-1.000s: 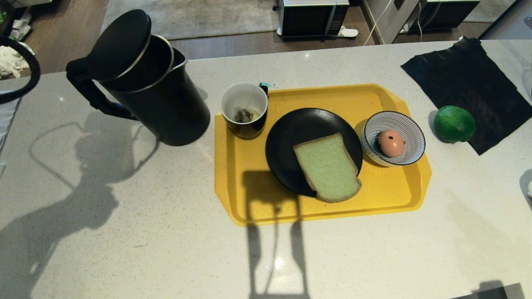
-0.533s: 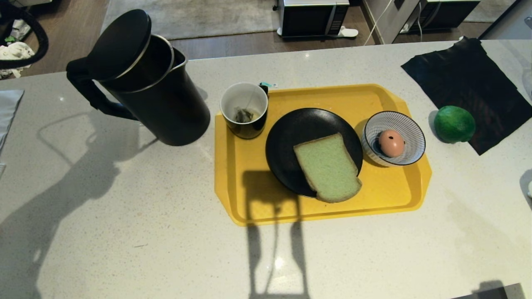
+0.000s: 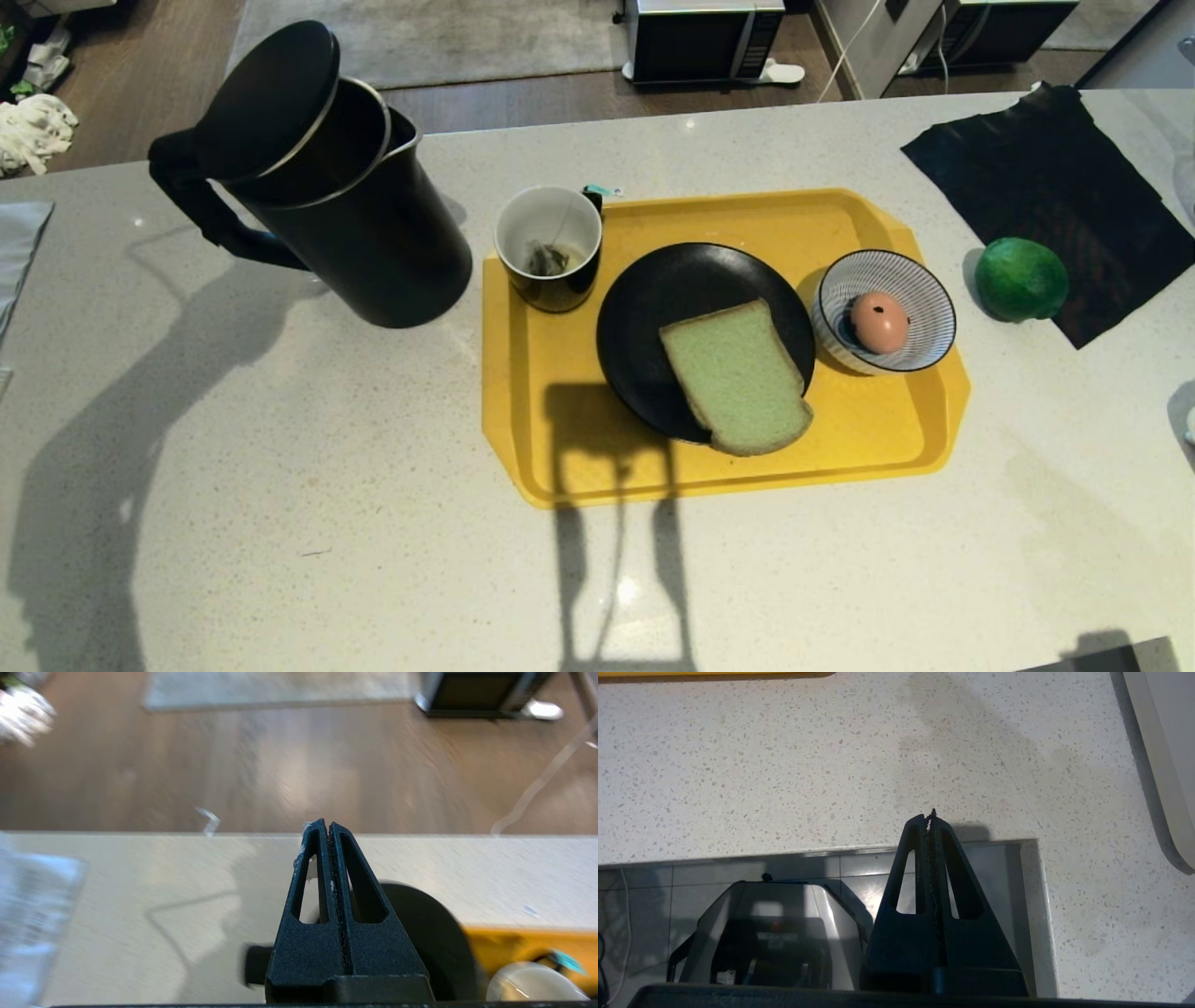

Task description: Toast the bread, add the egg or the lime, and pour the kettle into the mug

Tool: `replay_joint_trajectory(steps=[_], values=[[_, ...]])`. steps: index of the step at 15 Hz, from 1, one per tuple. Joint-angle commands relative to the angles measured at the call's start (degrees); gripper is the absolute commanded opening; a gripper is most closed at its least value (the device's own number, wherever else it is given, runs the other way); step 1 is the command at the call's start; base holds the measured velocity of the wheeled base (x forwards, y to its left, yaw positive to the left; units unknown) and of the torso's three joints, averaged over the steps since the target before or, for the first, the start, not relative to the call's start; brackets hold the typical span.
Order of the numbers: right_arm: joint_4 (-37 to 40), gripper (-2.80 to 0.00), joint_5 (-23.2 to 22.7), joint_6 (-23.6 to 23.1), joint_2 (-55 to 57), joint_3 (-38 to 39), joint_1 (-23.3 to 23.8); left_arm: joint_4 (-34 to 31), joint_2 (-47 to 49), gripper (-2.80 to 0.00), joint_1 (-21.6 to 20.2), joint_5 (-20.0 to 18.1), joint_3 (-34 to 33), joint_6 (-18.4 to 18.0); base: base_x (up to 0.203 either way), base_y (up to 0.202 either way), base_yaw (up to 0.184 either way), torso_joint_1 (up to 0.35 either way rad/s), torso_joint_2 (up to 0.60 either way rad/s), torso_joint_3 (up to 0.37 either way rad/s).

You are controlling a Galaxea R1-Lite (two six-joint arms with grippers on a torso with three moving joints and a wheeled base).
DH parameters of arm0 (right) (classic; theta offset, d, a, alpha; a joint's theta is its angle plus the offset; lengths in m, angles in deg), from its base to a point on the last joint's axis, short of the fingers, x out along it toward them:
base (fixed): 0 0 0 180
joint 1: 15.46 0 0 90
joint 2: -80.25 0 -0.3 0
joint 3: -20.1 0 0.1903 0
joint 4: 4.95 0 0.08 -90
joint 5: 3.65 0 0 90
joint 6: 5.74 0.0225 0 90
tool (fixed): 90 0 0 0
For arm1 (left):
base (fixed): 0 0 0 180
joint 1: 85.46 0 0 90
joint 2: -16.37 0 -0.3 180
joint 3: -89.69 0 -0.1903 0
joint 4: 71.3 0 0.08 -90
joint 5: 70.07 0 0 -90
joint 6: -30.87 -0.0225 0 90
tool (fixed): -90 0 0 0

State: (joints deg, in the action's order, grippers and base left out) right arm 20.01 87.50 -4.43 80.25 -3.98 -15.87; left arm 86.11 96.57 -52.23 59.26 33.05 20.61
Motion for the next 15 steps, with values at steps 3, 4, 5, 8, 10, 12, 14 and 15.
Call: replay_joint_trajectory(steps=[3, 4, 5, 8, 10, 12, 14, 15], values=[[0.07, -2.8, 0.0, 0.0, 0.0, 0.0, -0.02, -4.28, 3.72, -2.8, 3.4, 0.22, 4.58, 6.11, 0.0, 0.0, 0.0, 0.0, 0.0, 0.0], [-0.01, -2.8, 0.0, 0.0, 0.0, 0.0, -0.02, -4.29, 3.79, -2.8, 3.42, 0.22, 4.59, 6.53, 0.0, 0.0, 0.0, 0.0, 0.0, 0.0], [0.07, -2.8, 0.0, 0.0, 0.0, 0.0, -0.02, -4.4, 3.83, -2.8, 3.33, 0.22, 4.5, 6.57, 0.0, 0.0, 0.0, 0.0, 0.0, 0.0], [0.07, -2.8, 0.0, 0.0, 0.0, 0.0, -0.02, -5.87, 3.91, -2.8, 3.33, 0.31, 4.17, 7.42, 0.0, 0.0, 0.0, 0.0, 0.0, 0.0], [0.07, -2.8, 0.0, 0.0, 0.0, 0.0, -0.02, -5.94, 4.13, -2.8, 3.33, 0.31, 3.24, 8.54, 0.0, 0.0, 0.0, 0.0, 0.0, 0.0], [0.07, -2.8, 0.0, 0.0, 0.07, 0.0, -0.02, -6.91, 4.44, -2.8, 3.16, 0.28, 2.4, 9.15, 0.0, 0.0, 0.0, 0.0, 0.0, 0.0], [0.0, -2.8, 0.0, 0.0, 0.0, 0.0, -0.02, -7.23, 4.79, -2.8, 3.29, 0.14, 2.4, 9.7, 0.0, 0.0, 0.0, 0.0, 0.0, 0.0], [0.07, -2.8, 0.0, 0.0, 0.0, 0.0, -0.02, -7.74, 4.96, -2.8, 3.82, 0.14, 2.4, 10.54, 0.0, 0.0, 0.0, 0.0, 0.0, 0.0]])
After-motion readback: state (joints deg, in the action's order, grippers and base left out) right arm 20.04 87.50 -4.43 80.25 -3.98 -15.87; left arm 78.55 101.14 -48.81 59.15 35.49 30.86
